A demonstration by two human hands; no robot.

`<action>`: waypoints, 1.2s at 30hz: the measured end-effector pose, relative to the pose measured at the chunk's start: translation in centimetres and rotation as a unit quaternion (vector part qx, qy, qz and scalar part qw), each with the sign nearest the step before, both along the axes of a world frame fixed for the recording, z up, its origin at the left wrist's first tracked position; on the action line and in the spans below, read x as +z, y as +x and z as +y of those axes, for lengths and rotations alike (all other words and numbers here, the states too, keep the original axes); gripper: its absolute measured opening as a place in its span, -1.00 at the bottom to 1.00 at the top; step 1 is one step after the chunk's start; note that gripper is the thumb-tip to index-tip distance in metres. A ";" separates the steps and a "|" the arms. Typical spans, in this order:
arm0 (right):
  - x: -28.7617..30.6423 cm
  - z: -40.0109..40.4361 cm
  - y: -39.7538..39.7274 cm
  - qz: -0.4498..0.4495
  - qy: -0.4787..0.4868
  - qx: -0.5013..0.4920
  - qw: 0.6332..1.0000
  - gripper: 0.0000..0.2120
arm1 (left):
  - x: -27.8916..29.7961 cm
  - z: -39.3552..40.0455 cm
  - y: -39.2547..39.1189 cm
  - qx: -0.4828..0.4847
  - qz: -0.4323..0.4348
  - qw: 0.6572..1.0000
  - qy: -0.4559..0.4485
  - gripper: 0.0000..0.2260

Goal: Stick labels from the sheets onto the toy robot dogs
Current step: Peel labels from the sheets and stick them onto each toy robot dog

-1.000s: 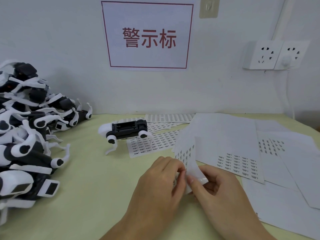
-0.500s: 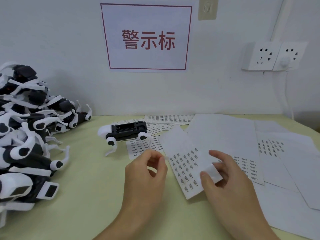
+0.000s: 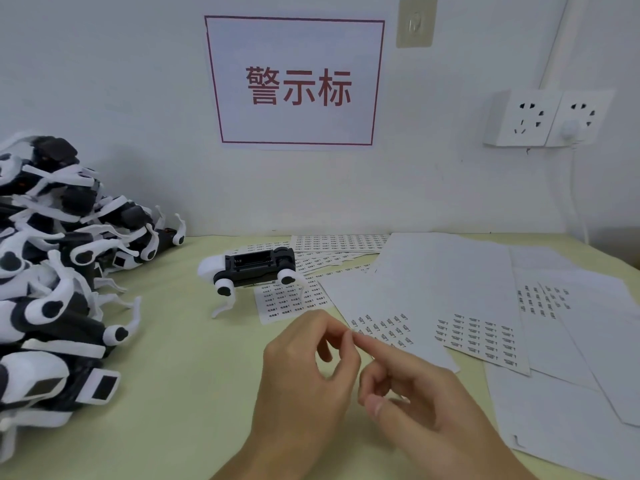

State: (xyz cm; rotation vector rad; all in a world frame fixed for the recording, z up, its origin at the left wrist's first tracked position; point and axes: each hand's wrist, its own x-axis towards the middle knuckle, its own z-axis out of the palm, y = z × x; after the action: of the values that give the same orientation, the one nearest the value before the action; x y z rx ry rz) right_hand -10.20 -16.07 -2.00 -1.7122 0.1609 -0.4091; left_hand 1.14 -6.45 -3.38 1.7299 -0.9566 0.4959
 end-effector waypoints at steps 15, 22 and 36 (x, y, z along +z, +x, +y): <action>-0.3 -0.8 0.6 -0.020 0.085 -0.090 0.992 -0.69 | 0.2 0.1 0.3 -0.111 0.082 0.990 0.020 -0.85; -0.1 -0.6 0.6 -0.011 0.090 -0.099 0.991 -0.76 | 0.3 0.2 0.0 -0.168 0.108 0.979 0.039 -0.90; -0.3 0.0 0.6 0.013 0.039 -0.186 0.982 -0.86 | 0.3 0.1 0.0 -0.152 0.108 0.981 0.044 -0.91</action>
State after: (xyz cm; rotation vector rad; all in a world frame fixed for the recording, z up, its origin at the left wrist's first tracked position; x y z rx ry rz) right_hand -9.63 -16.09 -2.34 -1.6112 0.5133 -0.6471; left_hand 1.13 -6.34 -3.05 1.6376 -1.0720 0.0659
